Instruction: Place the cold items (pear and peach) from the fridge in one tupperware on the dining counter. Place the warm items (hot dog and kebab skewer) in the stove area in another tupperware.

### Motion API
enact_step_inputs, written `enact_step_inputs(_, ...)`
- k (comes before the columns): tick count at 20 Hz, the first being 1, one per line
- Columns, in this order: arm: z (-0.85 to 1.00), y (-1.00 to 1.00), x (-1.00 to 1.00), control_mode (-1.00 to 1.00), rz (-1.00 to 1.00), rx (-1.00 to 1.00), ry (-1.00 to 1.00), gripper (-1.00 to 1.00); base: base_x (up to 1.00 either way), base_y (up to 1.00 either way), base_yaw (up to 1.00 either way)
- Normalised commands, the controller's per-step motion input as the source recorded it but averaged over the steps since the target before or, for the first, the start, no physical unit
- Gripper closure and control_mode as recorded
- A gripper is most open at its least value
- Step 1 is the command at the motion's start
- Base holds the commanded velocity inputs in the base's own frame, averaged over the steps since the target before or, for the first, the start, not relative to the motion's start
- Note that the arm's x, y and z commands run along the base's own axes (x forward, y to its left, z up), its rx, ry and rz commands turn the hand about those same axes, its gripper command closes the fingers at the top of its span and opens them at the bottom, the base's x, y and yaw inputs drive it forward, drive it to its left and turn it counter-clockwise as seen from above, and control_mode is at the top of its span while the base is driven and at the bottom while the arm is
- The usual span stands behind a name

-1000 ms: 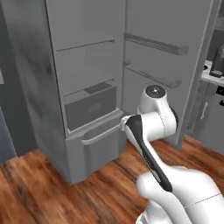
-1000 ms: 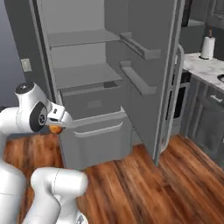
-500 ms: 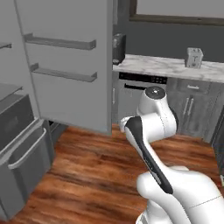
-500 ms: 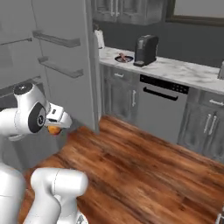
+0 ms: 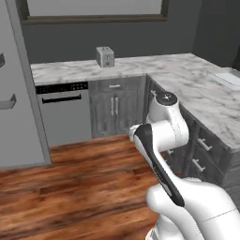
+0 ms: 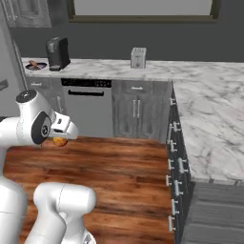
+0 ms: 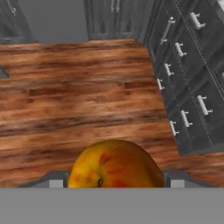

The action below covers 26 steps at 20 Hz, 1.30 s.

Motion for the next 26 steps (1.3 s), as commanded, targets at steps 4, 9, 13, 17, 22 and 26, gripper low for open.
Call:
enact_step_inputs(4,0.0,0.0,0.0,1.0,0.0,0.0,0.0,1.0,0.02,-0.71,-0.34)
enact_step_inputs(9,0.0,0.0,0.0,1.0,0.0,0.0,0.0,1.0,-0.01,-1.0,0.03)
enact_step_inputs(13,0.0,0.0,0.0,1.0,0.0,0.0,0.0,1.0,-0.01,-1.0,0.0)
enact_step_inputs(17,0.0,0.0,0.0,1.0,0.0,0.0,0.0,1.0,0.01,-1.0,0.01)
enact_step_inputs(22,0.0,0.0,0.0,1.0,0.0,0.0,0.0,1.0,0.11,-1.0,0.01)
enact_step_inputs(26,0.0,0.0,0.0,1.0,0.0,0.0,0.0,1.0,0.38,-1.0,0.02)
